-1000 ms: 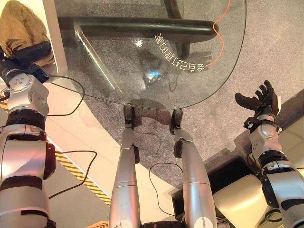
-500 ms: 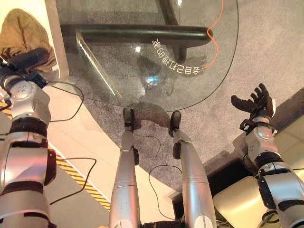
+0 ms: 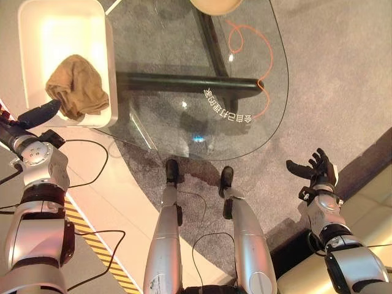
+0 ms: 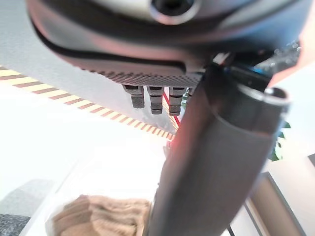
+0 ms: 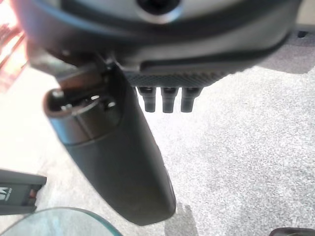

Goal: Wipe the table with a cloth and put it in the basket.

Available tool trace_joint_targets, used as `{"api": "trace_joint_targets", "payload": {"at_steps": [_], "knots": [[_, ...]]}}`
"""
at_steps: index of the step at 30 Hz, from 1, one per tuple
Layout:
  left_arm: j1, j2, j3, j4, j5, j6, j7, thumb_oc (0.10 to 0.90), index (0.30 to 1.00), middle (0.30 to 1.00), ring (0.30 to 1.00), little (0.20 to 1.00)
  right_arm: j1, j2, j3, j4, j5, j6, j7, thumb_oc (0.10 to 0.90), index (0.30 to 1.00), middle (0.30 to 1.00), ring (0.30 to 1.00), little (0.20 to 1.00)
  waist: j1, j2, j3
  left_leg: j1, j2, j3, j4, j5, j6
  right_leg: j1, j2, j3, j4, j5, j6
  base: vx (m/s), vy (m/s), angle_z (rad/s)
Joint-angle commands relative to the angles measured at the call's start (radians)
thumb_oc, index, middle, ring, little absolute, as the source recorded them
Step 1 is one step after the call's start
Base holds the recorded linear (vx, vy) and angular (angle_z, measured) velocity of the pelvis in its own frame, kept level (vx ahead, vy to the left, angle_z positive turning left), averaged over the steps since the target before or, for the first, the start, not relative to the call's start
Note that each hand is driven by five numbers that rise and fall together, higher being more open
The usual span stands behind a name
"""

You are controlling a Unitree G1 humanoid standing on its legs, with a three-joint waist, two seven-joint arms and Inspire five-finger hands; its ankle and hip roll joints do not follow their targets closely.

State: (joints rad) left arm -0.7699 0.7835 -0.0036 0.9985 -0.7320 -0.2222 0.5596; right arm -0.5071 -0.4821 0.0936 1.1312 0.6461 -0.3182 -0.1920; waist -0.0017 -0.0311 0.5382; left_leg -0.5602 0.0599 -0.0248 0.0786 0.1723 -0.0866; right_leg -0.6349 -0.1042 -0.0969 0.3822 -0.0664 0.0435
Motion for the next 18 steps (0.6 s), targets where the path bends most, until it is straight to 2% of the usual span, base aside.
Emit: {"api": "trace_joint_targets", "payload": {"at_steps": [1,2,4,6,8,11,14,18], "knots": [[0.09,-0.011,0.102,-0.011,0.058,-0.099,-0.029,0.8,0.9,0.9,0.9,0.9,0.116,-0.045,-0.058,0.014,-0.037,-0.035,0.018,0.8,0.9,0.9,0.9,0.9,-0.008,0.019,-0.135,0.077,-0.089,0.009,0.058,-0.125,0.03,0.143,0.015,0.031,-0.209,0.097,0.053,0.07,0.051,-0.02],[0.141,-0.032,0.115,-0.026,0.057,-0.099,-0.087,0.8,0.9,0.9,0.9,0.9,0.151,-0.037,-0.068,0.018,-0.06,-0.021,0.023,0.8,0.9,0.9,0.9,0.9,-0.004,0.025,-0.159,0.117,-0.093,0.007,0.038,-0.126,0.033,0.18,0.011,0.029,-0.222,0.094,0.055,0.07,0.05,-0.02],[0.177,-0.053,0.118,-0.042,0.06,-0.102,-0.128,0.8,0.9,0.9,0.9,0.9,0.175,-0.03,-0.073,0.02,-0.081,-0.006,0.026,0.8,0.9,0.9,0.9,0.9,-0.002,0.03,-0.175,0.148,-0.096,0.006,0.021,-0.126,0.035,0.211,0.009,0.029,-0.235,0.093,0.056,0.05,0.034,0.01],[0.253,-0.096,0.115,-0.063,0.062,-0.106,-0.237,0.8,0.9,0.9,0.9,0.9,0.219,-0.016,-0.083,0.037,-0.151,0.036,0.039,0.8,0.9,0.9,0.9,0.9,0.005,0.036,-0.21,0.209,-0.097,0.004,-0.015,-0.125,0.039,0.268,0.004,0.022,-0.261,0.093,0.059,0.08,0.022,0.03],[0.307,-0.121,0.113,-0.067,0.052,-0.095,-0.296,0.8,0.9,0.9,0.9,0.9,0.241,-0.005,-0.086,0.053,-0.16,0.054,0.068,0.8,0.9,0.9,0.9,0.9,0.012,0.038,-0.233,0.245,-0.101,-0.002,-0.033,-0.125,0.043,0.308,-0.001,0.02,-0.28,0.096,0.061,0.09,0.02,0.0],[0.427,-0.188,0.12,-0.047,0.06,-0.063,-0.392,0.8,0.9,0.9,0.9,0.9,0.286,0.023,-0.089,0.077,-0.223,0.085,0.094,0.8,0.9,0.9,0.9,0.9,0.023,0.039,-0.291,0.324,-0.106,-0.01,-0.067,-0.132,0.051,0.391,0.003,0.021,-0.316,0.097,0.064,0.15,0.009,0.0],[0.542,-0.267,0.135,0.029,0.097,0.01,-0.482,0.8,0.9,0.9,0.9,0.9,0.343,0.048,-0.09,0.112,-0.29,0.126,0.144,0.8,0.9,0.9,0.9,0.9,0.029,0.032,-0.364,0.407,-0.103,-0.019,-0.089,-0.141,0.055,0.484,0.012,0.019,-0.341,0.089,0.059,0.23,-0.021,0.04],[0.612,-0.322,0.139,0.114,0.154,0.033,-0.539,0.8,0.9,0.9,0.9,0.9,0.392,0.078,-0.086,0.138,-0.354,0.165,0.161,0.8,0.9,0.9,0.9,0.9,0.03,0.03,-0.434,0.482,-0.094,-0.018,-0.114,-0.148,0.055,0.557,0.019,0.016,-0.362,0.085,0.053,0.22,0.01,0.04]]}}
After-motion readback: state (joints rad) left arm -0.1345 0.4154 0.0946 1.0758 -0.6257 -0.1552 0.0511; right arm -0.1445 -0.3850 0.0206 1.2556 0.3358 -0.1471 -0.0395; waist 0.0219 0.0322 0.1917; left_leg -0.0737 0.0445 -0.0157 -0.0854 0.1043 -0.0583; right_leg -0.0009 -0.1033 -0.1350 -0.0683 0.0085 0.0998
